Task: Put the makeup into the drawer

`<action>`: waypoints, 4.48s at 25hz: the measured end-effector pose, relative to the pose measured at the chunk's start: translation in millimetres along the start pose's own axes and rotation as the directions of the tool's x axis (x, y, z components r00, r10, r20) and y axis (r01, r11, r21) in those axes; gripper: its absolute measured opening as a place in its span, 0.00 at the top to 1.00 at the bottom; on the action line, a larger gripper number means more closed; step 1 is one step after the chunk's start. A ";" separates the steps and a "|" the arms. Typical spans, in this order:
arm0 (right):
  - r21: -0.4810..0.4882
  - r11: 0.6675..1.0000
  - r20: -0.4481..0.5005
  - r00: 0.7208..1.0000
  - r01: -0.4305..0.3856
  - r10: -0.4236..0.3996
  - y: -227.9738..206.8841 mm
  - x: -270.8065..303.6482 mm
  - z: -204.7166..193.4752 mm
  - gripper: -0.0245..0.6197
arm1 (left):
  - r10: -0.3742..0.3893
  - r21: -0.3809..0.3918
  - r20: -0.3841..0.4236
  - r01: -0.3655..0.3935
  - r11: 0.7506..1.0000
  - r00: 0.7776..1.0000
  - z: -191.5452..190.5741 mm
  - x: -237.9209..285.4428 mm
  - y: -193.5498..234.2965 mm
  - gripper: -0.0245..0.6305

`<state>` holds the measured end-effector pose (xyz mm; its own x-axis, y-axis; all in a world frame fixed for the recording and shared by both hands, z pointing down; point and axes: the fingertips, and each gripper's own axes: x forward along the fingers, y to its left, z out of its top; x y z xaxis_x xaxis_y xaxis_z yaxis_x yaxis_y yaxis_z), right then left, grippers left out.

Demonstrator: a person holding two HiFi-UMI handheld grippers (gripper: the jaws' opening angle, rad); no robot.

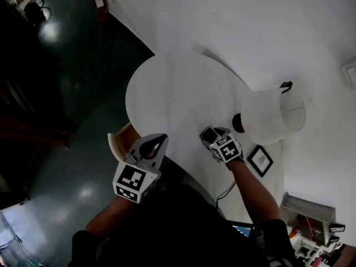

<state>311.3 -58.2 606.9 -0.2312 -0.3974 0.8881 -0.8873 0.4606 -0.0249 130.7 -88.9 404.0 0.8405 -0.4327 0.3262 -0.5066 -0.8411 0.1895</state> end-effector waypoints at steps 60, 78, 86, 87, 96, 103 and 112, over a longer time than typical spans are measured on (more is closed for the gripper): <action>-0.001 1.000 -0.148 0.989 0.025 -0.025 7.3 17.8 -37.1 0.51 | -0.014 -0.023 -0.034 0.014 1.000 0.999 -16.3 -6.8 3.3 0.95; 0.028 0.999 -0.146 0.989 0.024 -0.019 10.4 19.1 -41.5 0.52 | -0.015 -0.038 -0.044 0.013 0.999 0.999 -22.2 -6.2 -1.2 0.95; 0.013 1.000 -0.153 0.988 0.012 -0.010 9.8 19.5 -40.1 0.52 | -0.027 -0.045 -0.039 0.025 0.999 0.999 -23.4 -6.8 -7.5 0.95; 0.017 1.000 -0.151 0.989 0.014 -0.011 9.5 18.9 -40.5 0.52 | -0.029 -0.045 -0.037 0.028 0.999 0.999 -22.7 -7.0 -8.3 0.95; 0.029 0.999 -0.133 0.991 0.037 -0.033 12.7 12.8 -44.9 0.52 | -0.028 -0.048 -0.026 0.026 0.998 0.999 -20.9 -14.7 -5.3 0.95; 0.079 0.996 -0.095 0.995 0.039 -0.031 20.0 -1.8 -44.9 0.52 | -0.051 -0.043 -0.024 0.050 0.998 0.998 -20.9 -24.7 -8.8 0.95; 0.172 0.982 -0.048 0.997 0.071 -0.064 40.3 -22.7 -45.3 0.52 | -0.116 -0.007 -0.026 0.116 0.993 0.993 -21.4 -41.4 -10.9 0.95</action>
<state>298.9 5.3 606.6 -0.1545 -0.3879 0.9087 -0.9570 0.2875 -0.0400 97.2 -54.9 408.3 0.8882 -0.3236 0.3260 -0.4072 -0.8832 0.2328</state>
